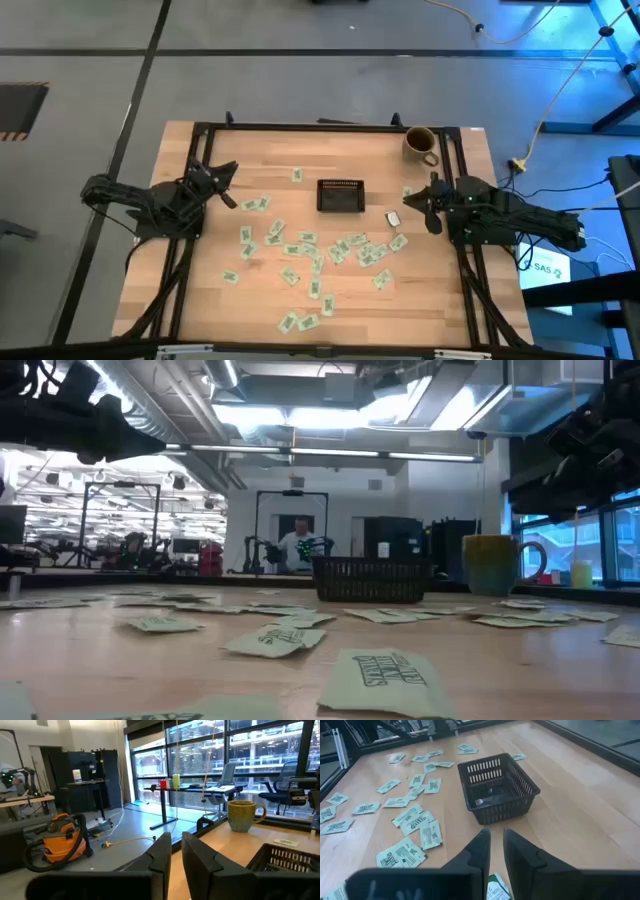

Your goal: Pick and place Stevia / Truvia into bins

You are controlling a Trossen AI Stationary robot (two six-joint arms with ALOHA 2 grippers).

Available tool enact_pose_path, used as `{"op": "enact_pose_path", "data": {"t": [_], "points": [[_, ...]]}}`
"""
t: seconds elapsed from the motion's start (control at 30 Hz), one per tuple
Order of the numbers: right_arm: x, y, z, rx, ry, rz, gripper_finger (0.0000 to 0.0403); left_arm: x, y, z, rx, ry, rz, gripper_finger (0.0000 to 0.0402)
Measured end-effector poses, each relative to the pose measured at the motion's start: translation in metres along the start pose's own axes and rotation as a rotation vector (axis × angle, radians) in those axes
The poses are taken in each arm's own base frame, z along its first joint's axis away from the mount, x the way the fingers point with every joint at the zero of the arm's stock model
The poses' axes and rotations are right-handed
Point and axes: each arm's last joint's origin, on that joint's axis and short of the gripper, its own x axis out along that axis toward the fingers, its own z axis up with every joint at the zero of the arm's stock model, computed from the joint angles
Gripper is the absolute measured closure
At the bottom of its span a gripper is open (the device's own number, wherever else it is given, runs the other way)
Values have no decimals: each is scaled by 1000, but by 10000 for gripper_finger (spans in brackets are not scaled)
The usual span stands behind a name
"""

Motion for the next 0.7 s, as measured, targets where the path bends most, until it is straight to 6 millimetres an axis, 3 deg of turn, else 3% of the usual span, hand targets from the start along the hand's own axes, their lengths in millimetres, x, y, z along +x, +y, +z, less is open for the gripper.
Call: {"op": "enact_pose_path", "data": {"t": [0.7], "points": [[0, 0, 0, 0, 0, 0, 346, 0, 0, 0, 0, 0, 0, 363]]}}
